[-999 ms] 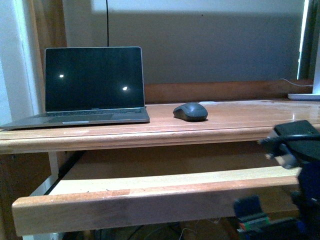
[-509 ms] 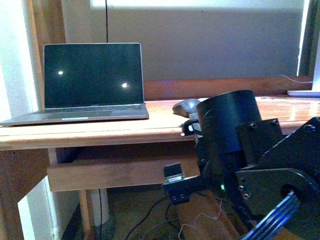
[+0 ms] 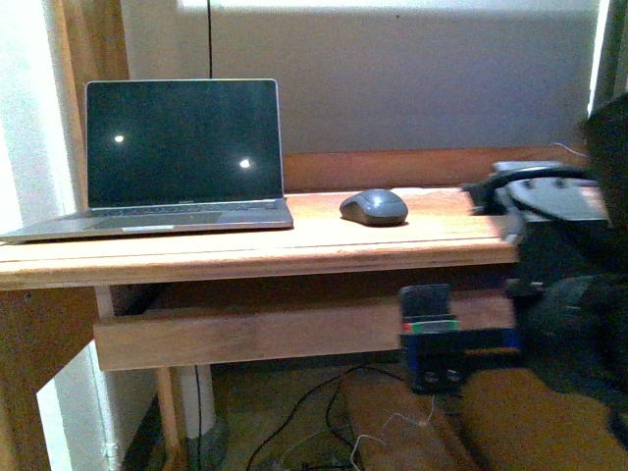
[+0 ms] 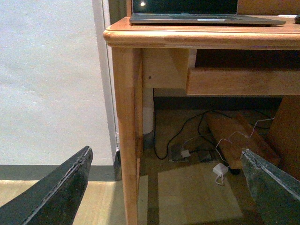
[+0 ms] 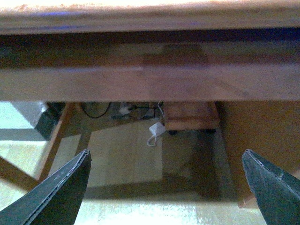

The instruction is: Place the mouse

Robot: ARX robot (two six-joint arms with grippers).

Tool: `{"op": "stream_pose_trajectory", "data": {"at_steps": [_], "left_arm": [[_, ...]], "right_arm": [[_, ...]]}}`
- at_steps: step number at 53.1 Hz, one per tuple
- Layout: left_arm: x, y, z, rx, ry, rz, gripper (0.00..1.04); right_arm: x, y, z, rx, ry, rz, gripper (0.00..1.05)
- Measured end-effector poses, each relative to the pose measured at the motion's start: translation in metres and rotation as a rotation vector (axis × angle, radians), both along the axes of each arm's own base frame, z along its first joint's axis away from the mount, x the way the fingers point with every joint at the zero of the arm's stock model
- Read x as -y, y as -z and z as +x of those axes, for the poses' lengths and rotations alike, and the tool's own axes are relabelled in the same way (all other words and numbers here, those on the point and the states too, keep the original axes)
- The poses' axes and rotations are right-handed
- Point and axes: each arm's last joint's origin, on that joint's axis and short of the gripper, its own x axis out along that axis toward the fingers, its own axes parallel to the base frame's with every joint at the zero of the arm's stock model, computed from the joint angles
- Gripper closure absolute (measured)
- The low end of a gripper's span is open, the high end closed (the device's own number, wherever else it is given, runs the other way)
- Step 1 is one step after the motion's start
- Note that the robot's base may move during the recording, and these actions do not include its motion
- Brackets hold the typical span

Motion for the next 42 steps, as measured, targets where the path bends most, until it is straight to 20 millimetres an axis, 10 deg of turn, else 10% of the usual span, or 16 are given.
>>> {"op": "stream_pose_trajectory", "data": {"at_steps": [24, 42], "left_arm": [[0.0, 0.0, 0.0, 0.0, 0.0, 0.0, 0.08], [0.0, 0.0, 0.0, 0.0, 0.0, 0.0, 0.08]], "right_arm": [[0.058, 0.03, -0.16, 0.111, 0.097, 0.145, 0.08], [0.088, 0.052, -0.176, 0.318, 0.07, -0.004, 0.67]]}}
